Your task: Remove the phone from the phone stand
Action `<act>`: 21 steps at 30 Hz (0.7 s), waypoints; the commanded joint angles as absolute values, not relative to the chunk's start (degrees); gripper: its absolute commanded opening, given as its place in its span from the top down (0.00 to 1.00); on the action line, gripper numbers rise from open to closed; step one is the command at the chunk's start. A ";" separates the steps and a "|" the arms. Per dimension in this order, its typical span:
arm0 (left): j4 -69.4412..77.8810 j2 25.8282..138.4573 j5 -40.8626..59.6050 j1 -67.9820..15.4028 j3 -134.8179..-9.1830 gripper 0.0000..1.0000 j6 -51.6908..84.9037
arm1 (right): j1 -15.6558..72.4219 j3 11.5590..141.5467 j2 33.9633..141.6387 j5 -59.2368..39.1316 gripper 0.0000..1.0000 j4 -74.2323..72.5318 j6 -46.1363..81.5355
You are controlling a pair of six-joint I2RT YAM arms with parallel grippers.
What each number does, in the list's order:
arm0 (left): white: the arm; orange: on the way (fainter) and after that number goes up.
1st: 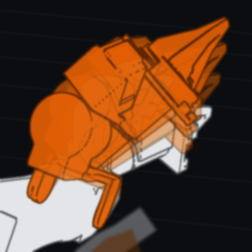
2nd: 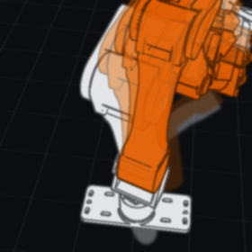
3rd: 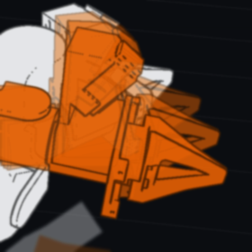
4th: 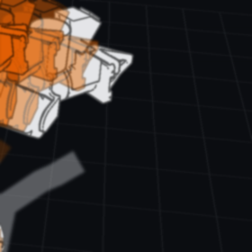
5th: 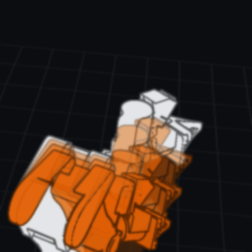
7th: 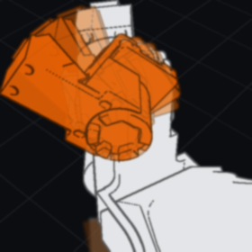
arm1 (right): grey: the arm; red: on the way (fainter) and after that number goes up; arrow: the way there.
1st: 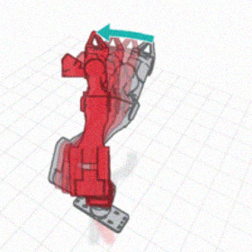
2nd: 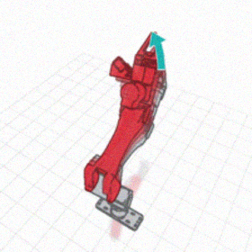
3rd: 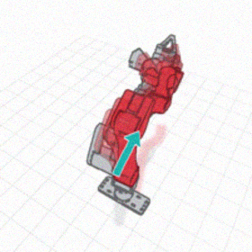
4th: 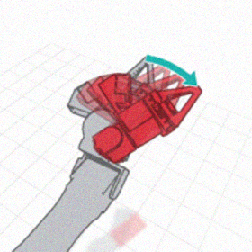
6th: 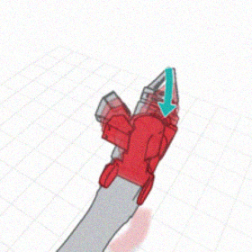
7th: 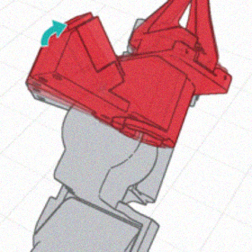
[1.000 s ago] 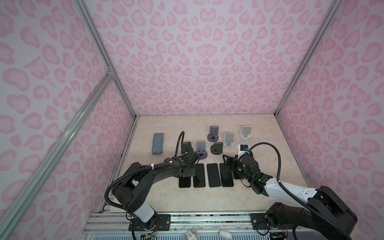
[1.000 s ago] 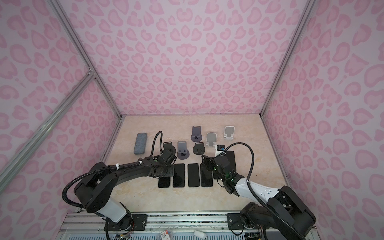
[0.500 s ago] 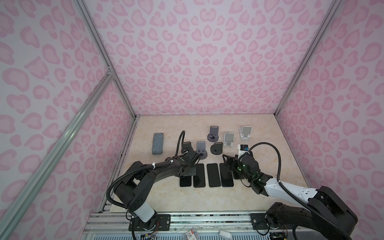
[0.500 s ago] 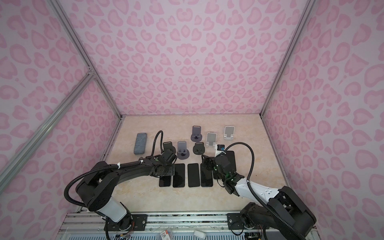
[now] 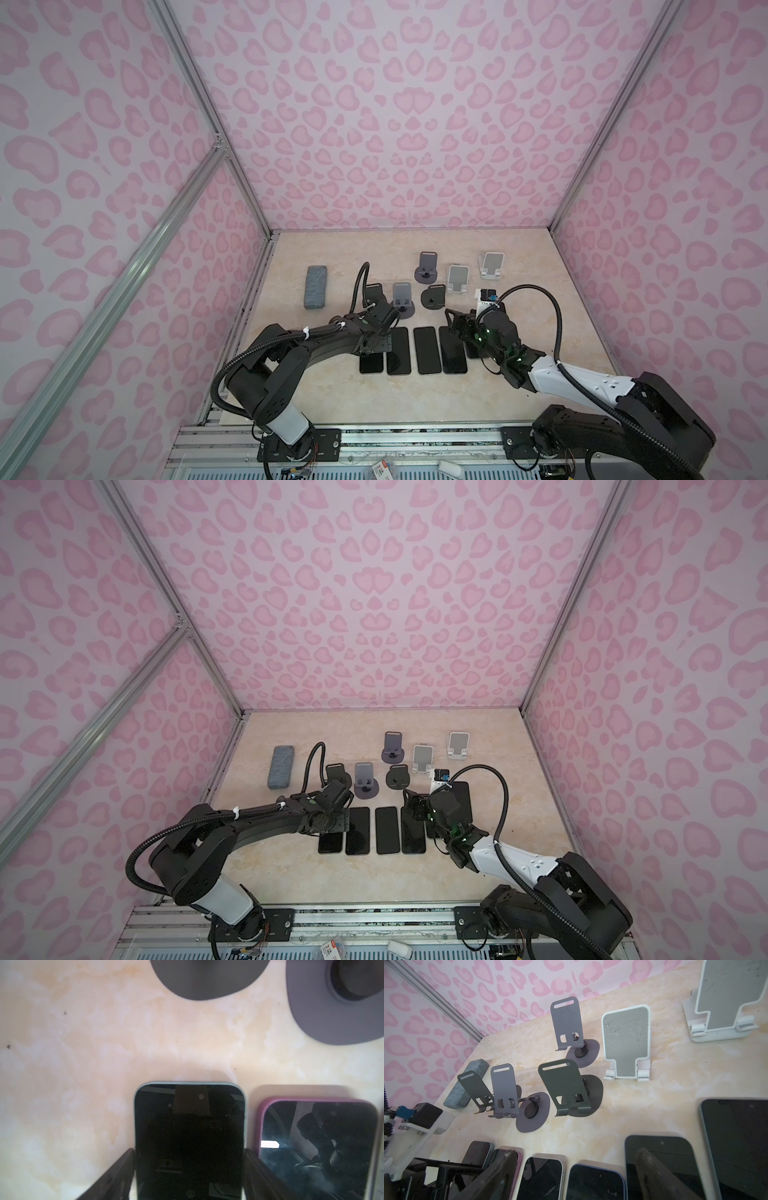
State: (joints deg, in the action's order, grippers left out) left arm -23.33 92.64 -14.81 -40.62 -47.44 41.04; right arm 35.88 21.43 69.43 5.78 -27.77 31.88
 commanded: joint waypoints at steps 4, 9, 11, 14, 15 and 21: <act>-26.80 91.05 -14.87 -40.68 -47.43 0.19 40.87 | 35.90 21.61 69.65 5.91 0.08 -28.54 31.55; -27.77 88.12 -14.64 -40.64 -48.91 0.18 39.14 | 35.93 21.59 69.61 5.90 0.08 -28.48 31.53; -27.78 86.63 -14.07 -40.64 -49.46 0.16 38.38 | 35.94 21.54 69.52 5.97 0.08 -28.48 31.48; -28.54 84.37 -13.71 -40.61 -50.72 0.13 37.00 | 35.93 21.60 69.44 5.98 0.08 -28.39 31.46; -28.80 83.37 -13.79 -40.65 -51.13 0.11 36.37 | 35.87 21.53 69.36 6.11 0.08 -28.28 31.37; -29.67 72.93 -16.97 -40.62 -52.70 0.07 32.44 | 35.92 21.25 68.34 7.27 0.08 -27.95 30.62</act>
State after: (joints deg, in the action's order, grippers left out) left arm -28.77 77.06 -14.44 -40.62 -51.62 35.59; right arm 35.88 21.43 68.71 6.04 -27.57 31.68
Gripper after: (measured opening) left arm 0.924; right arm 0.917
